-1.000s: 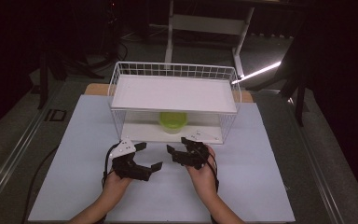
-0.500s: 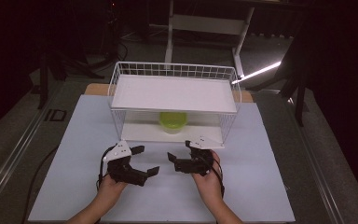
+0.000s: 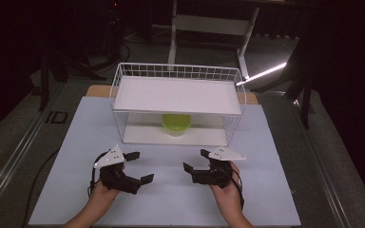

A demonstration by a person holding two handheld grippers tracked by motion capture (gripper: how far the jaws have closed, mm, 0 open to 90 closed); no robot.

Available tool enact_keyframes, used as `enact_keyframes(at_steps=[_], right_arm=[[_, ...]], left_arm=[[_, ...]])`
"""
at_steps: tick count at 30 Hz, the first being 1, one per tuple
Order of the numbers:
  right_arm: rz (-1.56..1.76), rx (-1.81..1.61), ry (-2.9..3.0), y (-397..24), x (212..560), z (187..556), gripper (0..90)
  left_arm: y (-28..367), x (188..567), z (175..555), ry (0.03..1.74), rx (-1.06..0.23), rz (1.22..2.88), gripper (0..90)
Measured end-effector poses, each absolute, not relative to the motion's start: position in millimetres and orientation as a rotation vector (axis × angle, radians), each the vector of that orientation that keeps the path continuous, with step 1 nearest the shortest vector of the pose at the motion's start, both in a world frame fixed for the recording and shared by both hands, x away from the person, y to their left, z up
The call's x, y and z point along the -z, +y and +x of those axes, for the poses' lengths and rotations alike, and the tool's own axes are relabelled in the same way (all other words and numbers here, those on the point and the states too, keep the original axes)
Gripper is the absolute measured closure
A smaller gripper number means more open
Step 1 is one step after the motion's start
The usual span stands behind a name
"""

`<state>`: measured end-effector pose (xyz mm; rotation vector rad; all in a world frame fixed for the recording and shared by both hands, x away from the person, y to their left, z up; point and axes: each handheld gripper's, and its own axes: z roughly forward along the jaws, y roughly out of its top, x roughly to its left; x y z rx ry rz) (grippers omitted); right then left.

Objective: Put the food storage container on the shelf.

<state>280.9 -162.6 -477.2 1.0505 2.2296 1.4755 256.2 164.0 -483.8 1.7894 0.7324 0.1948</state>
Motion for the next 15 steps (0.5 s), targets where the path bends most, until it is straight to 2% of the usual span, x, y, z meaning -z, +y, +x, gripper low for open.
enact_keyframes(at_steps=[15], right_arm=[[1.038, -1.44, 2.243, -194, 480, 264, 15.2]], left_arm=[[190, 488, 242, 0.754, -0.206, 1.795, 1.0]])
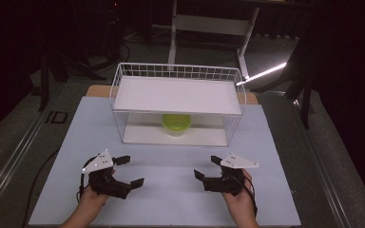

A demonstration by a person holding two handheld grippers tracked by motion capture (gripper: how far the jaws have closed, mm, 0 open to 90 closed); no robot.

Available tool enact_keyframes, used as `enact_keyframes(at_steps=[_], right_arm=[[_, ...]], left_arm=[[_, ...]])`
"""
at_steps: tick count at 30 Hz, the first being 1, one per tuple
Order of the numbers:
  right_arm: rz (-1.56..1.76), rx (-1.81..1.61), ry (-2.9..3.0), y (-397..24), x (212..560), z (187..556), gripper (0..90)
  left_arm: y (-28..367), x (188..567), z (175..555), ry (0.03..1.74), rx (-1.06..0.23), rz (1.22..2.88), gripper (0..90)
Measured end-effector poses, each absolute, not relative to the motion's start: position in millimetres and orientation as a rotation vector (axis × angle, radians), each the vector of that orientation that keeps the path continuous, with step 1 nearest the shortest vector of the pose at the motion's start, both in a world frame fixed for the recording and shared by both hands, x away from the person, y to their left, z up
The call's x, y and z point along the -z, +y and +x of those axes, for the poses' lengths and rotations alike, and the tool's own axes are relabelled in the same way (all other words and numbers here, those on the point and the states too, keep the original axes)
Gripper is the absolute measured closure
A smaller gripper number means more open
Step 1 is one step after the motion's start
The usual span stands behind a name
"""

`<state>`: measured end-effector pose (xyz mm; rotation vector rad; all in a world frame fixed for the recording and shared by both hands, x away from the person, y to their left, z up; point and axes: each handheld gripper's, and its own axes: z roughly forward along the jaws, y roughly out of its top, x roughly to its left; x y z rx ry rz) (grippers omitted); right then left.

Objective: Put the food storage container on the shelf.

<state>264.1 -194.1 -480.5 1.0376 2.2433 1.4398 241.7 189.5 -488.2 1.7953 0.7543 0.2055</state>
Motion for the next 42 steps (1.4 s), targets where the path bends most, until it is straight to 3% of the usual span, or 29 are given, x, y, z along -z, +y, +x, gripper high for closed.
enact_keyframes(at_steps=[16, 42], right_arm=[[1.069, -1.438, 2.212, -227, 482, 239, 15.2], [1.054, -1.371, 2.215, -240, 500, 253, 14.6]], left_arm=[[199, 500, 233, 0.769, -0.185, 1.812, 1.0], [207, 499, 228, 0.725, -0.243, 1.781, 1.0]])
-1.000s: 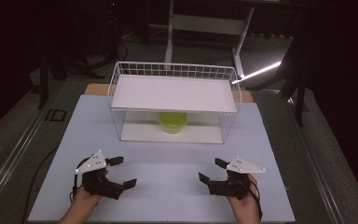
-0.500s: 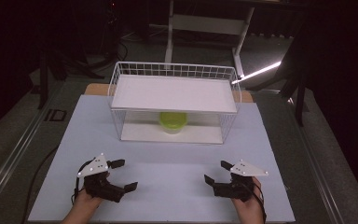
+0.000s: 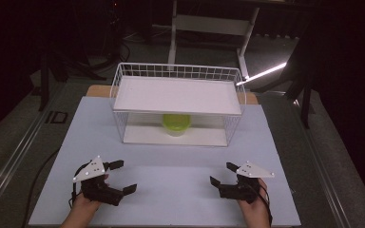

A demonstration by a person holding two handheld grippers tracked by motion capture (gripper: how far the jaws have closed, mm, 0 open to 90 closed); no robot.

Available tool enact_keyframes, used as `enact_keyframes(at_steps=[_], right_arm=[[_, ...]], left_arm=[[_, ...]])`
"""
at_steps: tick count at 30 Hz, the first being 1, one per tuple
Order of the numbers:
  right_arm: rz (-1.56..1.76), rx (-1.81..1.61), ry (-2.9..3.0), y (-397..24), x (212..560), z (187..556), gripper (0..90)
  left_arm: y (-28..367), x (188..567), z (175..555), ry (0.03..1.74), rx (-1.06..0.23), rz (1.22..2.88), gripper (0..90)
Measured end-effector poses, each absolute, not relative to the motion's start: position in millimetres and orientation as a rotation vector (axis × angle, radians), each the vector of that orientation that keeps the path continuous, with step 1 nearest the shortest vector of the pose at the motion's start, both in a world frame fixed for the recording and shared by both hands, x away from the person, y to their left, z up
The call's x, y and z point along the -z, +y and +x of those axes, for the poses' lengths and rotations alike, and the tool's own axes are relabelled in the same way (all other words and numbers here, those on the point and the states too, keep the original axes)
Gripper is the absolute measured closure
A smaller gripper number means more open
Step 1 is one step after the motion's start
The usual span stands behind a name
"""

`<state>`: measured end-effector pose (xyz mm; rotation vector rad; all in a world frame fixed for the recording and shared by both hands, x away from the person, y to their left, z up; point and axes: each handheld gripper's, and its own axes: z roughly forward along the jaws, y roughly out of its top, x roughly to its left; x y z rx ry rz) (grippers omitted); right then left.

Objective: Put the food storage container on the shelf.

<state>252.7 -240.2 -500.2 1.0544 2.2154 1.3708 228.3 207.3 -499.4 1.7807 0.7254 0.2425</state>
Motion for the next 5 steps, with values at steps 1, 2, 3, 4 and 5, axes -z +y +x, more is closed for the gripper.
enact_keyframes(at_steps=[1, 2, 3, 4, 5], right_arm=[[1.047, -1.378, 2.215, -239.6, 500.3, 252.4, 14.7], [1.047, -1.378, 2.215, -239.6, 500.3, 252.4, 14.7], [1.032, -1.37, 2.219, -238.6, 500.3, 252.3, 14.8], [1.032, -1.37, 2.219, -238.6, 500.3, 252.3, 14.8], [1.028, -1.367, 2.223, -238.1, 500.3, 252.2, 14.8]], left_arm=[[209.3, 499.4, 228.7, 0.735, -0.24, 1.769, 1.0], [209.3, 499.4, 228.7, 0.735, -0.24, 1.769, 1.0], [211.2, 499.5, 229.4, 0.745, -0.233, 1.753, 1.0], [211.2, 499.5, 229.4, 0.745, -0.233, 1.753, 1.0], [212.1, 499.4, 229.8, 0.748, -0.234, 1.747, 1.0]])
